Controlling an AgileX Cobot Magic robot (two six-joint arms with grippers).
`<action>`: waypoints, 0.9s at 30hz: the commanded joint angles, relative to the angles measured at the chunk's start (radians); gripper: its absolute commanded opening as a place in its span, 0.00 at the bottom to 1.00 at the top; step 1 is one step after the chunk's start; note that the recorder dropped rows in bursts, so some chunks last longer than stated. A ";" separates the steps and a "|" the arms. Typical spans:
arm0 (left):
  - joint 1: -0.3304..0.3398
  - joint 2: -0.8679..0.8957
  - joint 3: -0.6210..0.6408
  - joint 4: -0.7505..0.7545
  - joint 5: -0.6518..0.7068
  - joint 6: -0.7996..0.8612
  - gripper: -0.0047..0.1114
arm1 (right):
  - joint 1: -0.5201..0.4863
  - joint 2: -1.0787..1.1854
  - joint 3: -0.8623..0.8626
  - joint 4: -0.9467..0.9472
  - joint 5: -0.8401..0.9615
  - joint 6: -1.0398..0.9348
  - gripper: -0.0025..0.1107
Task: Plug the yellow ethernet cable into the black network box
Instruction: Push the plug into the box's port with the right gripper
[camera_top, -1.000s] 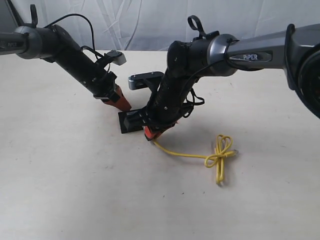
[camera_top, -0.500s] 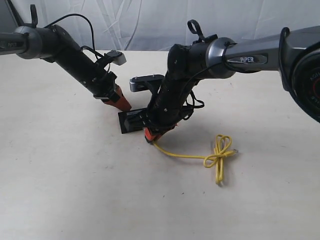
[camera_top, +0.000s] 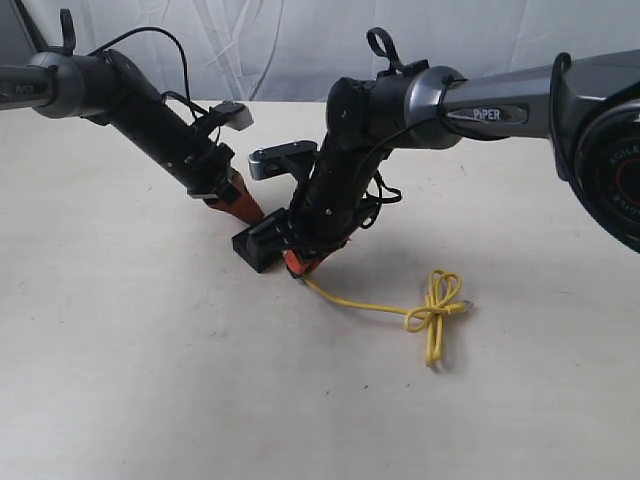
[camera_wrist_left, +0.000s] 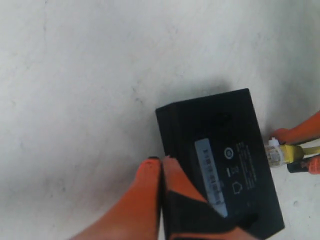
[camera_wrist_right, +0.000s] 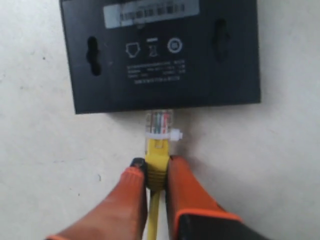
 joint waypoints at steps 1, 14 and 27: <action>0.000 0.000 -0.005 -0.026 0.007 0.004 0.04 | 0.000 0.002 -0.007 -0.011 0.008 -0.017 0.02; 0.000 0.000 -0.005 -0.026 0.007 0.004 0.04 | 0.000 0.029 -0.026 -0.047 0.021 -0.023 0.02; 0.000 0.000 -0.005 -0.026 0.011 0.004 0.04 | 0.009 0.029 -0.085 -0.135 0.060 -0.041 0.02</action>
